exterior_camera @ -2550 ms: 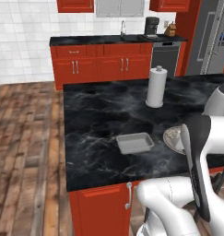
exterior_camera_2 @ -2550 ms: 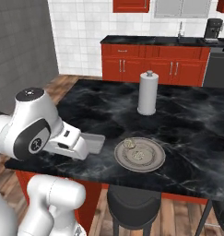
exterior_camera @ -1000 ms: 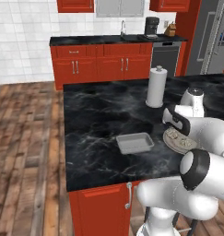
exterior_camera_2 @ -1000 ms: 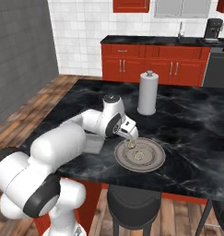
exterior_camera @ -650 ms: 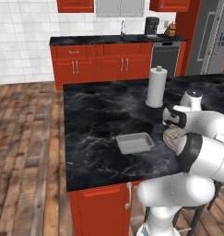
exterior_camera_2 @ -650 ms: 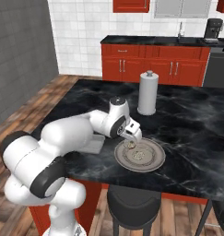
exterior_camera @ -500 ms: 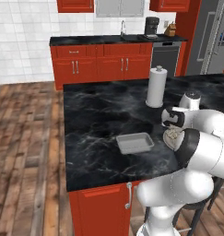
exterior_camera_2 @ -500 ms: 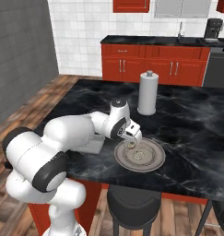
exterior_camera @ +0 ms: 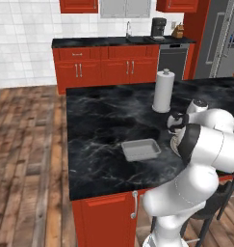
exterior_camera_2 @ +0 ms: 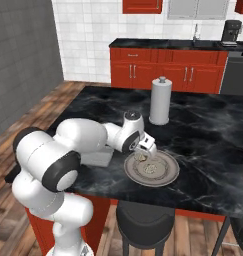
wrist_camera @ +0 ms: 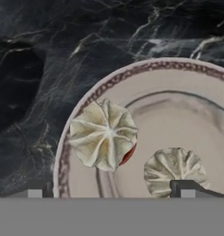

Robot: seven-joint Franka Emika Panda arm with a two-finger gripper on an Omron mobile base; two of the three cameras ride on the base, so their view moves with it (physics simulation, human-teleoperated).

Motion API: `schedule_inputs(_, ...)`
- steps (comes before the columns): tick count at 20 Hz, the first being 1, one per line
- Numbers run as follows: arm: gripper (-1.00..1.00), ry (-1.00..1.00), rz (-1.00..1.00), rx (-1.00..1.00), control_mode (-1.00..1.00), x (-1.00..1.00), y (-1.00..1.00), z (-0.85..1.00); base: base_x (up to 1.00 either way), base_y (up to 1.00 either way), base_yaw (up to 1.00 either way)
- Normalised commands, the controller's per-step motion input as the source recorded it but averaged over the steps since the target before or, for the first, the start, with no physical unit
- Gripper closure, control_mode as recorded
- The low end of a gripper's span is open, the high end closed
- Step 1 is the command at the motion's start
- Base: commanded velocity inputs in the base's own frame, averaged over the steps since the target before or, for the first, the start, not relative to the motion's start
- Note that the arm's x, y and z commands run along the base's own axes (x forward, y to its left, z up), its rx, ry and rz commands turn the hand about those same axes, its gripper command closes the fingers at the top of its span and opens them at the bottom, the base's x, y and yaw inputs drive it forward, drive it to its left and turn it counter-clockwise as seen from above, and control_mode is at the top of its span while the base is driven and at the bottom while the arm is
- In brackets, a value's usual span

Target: Place two dumplings into each of the tupperware containers and then place the containers in the fridge.

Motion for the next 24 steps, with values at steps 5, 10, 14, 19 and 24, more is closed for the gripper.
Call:
schedule_inputs(5, -1.00, 0.00, 0.00, 0.00, -1.00, 0.29, 0.00, -0.08, 0.00, 0.00, 0.00)
schedule_inputs(10, -1.00, 0.00, 0.00, 0.00, -1.00, 0.11, 0.00, -0.30, 0.00, 0.00, 0.00)
schedule_inputs(14, -1.00, 0.00, 0.00, 0.00, -1.00, 0.00, 0.00, -0.29, 0.00, 0.00, 0.00)
schedule_inputs(19, -1.00, 0.00, 0.00, 0.00, -1.00, 0.00, 0.00, -0.22, 0.00, 0.00, 0.00)
schedule_inputs(24, -1.00, 0.03, 0.00, 0.00, -1.00, 0.02, 0.00, -0.10, 0.00, 0.00, 0.00)
